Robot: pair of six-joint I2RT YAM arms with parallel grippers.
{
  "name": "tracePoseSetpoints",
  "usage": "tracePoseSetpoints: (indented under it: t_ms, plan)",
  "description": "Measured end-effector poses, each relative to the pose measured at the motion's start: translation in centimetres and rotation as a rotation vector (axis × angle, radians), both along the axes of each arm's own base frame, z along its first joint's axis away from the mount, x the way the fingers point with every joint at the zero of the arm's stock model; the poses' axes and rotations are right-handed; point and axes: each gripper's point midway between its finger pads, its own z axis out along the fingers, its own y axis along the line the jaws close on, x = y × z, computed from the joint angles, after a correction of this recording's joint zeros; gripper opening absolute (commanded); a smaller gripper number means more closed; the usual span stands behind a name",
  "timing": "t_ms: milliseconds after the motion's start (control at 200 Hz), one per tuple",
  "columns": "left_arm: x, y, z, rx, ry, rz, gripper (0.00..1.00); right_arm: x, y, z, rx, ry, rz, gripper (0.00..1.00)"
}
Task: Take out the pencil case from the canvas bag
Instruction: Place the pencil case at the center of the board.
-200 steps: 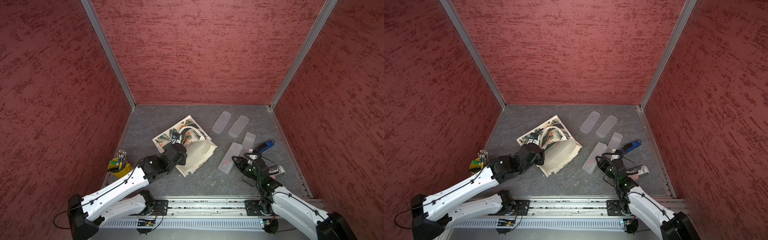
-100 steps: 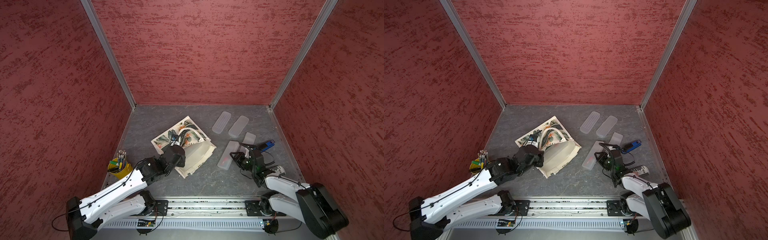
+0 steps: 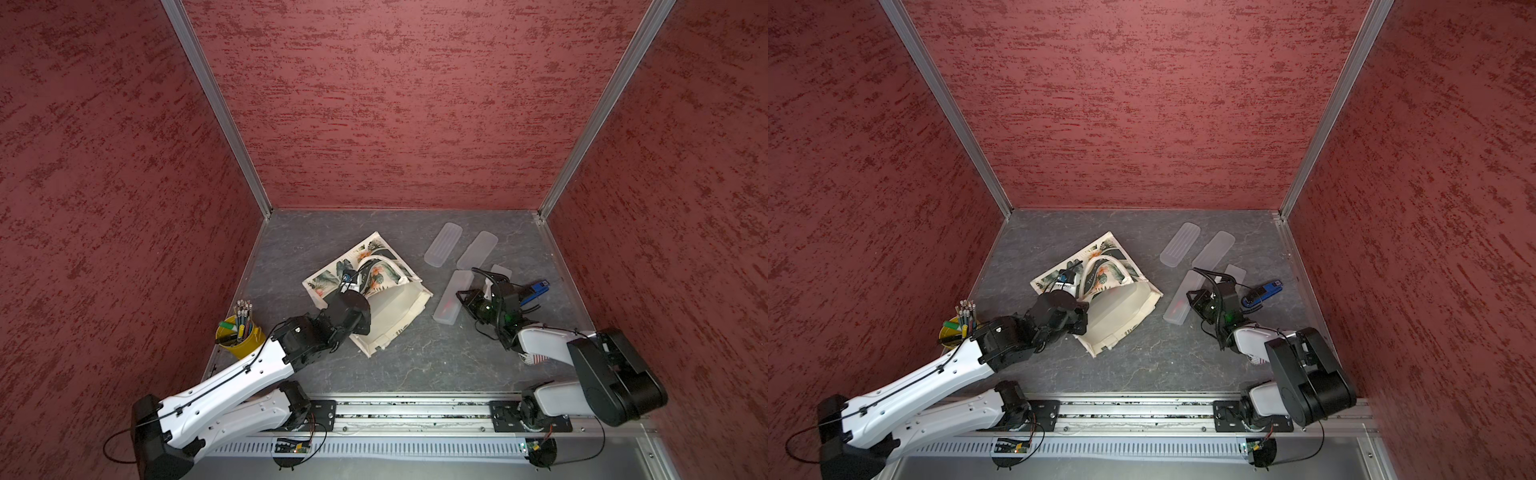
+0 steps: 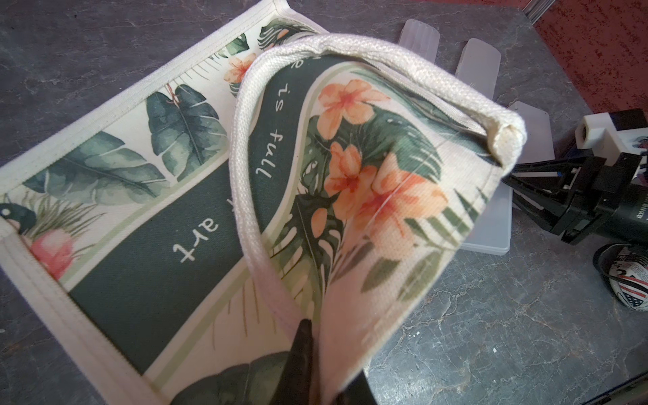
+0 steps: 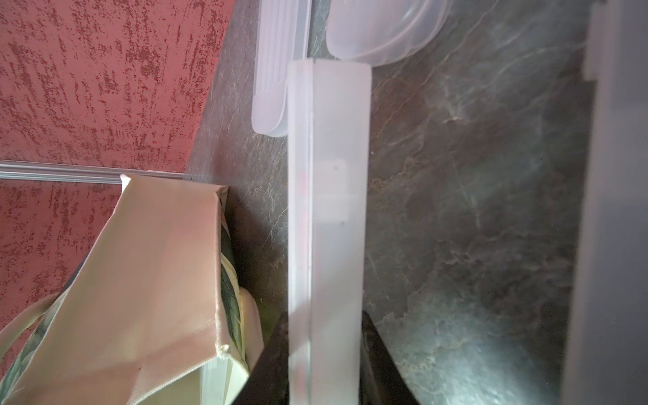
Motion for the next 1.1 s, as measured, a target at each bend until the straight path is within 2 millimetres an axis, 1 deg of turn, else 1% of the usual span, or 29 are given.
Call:
tracePoseSetpoints:
  t_ms: [30,85,210,296,371,496,746,857,967,1097]
  plan:
    - [0.0,0.0,0.0,-0.001,0.001,0.000,0.00,0.0,0.0,0.0,-0.002,-0.001,-0.001,0.31]
    - [0.0,0.0,0.0,-0.003,0.002,0.001,0.00,0.1,-0.1,0.0,-0.009,-0.002,0.000,0.40]
    - [0.0,0.0,0.0,-0.003,0.002,0.002,0.00,0.1,-0.5,-0.4,-0.044,0.010,-0.001,0.55]
    - [0.0,0.0,0.0,-0.005,0.004,0.003,0.00,0.0,-0.7,-0.5,-0.071,0.016,-0.002,0.61]
    - [0.0,0.0,0.0,-0.007,0.004,0.005,0.00,0.0,-0.9,0.0,-0.085,0.007,-0.001,0.65]
    - [-0.1,0.0,0.1,-0.013,0.000,0.005,0.00,0.2,-0.9,1.5,-0.094,-0.030,0.001,0.73]
    - [-0.3,0.1,0.1,-0.012,0.001,0.001,0.00,-0.3,-1.1,6.1,-0.065,-0.158,-0.003,0.98]
    - [-0.3,0.1,0.2,-0.014,0.000,0.001,0.00,-1.1,-1.3,6.8,-0.051,-0.190,-0.001,0.99]
    - [-0.3,0.1,0.2,-0.016,0.001,0.002,0.00,-2.4,-1.3,6.5,-0.032,-0.202,0.011,0.99]
    - [-0.4,0.0,0.1,-0.024,0.008,0.003,0.00,-4.7,-1.2,5.9,0.016,-0.230,0.032,0.99]
